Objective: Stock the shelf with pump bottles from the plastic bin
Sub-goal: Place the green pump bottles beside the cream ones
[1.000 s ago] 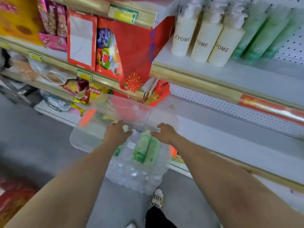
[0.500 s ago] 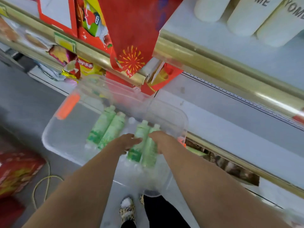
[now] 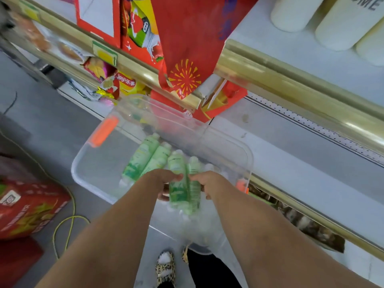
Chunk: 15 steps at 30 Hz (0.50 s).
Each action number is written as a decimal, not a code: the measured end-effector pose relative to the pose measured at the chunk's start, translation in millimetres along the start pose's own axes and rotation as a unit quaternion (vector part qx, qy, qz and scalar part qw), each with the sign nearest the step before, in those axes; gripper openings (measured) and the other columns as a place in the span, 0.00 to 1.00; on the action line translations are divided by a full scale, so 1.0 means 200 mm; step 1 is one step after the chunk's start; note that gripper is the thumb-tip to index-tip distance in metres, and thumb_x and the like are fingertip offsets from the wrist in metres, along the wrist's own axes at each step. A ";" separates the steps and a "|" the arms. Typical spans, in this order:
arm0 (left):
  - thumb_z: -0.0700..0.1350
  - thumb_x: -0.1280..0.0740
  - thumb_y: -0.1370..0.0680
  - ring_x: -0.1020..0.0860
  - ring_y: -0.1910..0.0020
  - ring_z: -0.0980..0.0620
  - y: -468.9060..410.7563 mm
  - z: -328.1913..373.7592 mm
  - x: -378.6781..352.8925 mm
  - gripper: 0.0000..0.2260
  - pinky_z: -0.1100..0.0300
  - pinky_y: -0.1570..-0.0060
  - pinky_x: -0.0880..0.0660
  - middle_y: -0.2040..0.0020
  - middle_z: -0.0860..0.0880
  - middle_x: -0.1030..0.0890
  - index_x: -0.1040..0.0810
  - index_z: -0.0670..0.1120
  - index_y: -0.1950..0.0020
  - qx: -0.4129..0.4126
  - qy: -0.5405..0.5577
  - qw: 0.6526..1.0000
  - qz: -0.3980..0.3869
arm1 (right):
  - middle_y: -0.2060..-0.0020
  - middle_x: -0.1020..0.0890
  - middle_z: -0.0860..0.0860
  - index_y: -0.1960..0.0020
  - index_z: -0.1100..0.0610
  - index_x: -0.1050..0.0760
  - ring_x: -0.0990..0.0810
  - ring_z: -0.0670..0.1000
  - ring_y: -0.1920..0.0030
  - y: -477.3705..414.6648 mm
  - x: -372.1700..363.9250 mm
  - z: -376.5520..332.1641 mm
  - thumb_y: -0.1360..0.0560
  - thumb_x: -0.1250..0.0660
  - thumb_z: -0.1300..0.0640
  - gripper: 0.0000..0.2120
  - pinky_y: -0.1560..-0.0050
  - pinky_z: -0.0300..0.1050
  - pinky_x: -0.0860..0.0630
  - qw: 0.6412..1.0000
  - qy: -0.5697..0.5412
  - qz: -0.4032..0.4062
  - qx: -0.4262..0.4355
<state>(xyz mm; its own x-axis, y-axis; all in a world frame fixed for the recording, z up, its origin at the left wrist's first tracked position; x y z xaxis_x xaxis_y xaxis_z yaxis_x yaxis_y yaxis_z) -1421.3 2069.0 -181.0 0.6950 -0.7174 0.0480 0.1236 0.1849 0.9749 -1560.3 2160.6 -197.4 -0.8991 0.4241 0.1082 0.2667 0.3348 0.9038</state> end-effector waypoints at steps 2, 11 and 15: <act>0.42 0.27 0.24 0.20 0.59 0.47 0.03 0.02 0.03 0.08 0.47 0.47 0.24 0.56 0.45 0.18 0.24 0.42 0.50 -0.025 -0.007 0.999 0.019 | 0.48 0.16 0.55 0.51 0.59 0.21 0.21 0.49 0.63 -0.02 -0.07 0.01 0.25 0.26 0.52 0.11 0.63 0.43 0.25 0.999 0.022 -0.019 -0.021; 0.42 0.25 0.26 0.19 0.55 0.47 0.35 0.06 0.28 0.14 0.48 0.45 0.24 0.52 0.45 0.17 0.24 0.42 0.43 -0.115 0.031 0.993 0.027 | 0.51 0.17 0.57 0.41 0.59 0.23 0.18 0.55 0.51 0.19 -0.07 -0.11 0.24 0.27 0.54 0.15 0.48 0.59 0.22 0.987 -0.146 -0.067 0.014; 0.43 0.27 0.25 0.19 0.52 0.45 0.57 0.10 0.35 0.19 0.44 0.44 0.22 0.49 0.43 0.19 0.25 0.40 0.36 -0.181 0.093 0.979 -0.015 | 0.45 0.18 0.57 0.37 0.62 0.25 0.19 0.57 0.43 0.36 -0.05 -0.18 0.23 0.29 0.51 0.20 0.45 0.64 0.23 0.956 -0.255 -0.119 0.083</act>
<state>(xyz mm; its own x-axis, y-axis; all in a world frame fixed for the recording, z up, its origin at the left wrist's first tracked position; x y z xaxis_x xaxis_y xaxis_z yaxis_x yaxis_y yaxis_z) -1372.8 2026.2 -62.4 0.8000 -0.5977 -0.0535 0.3655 0.4147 0.8333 -1543.9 2149.9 -117.8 -0.6666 0.6601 -0.3463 0.1649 0.5836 0.7951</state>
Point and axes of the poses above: each hand's wrist, its own y-axis away from the middle knuckle, its own x-axis out of the back of the hand, z = x × y, the point moved 8 cm from there along -y, towards the middle knuckle
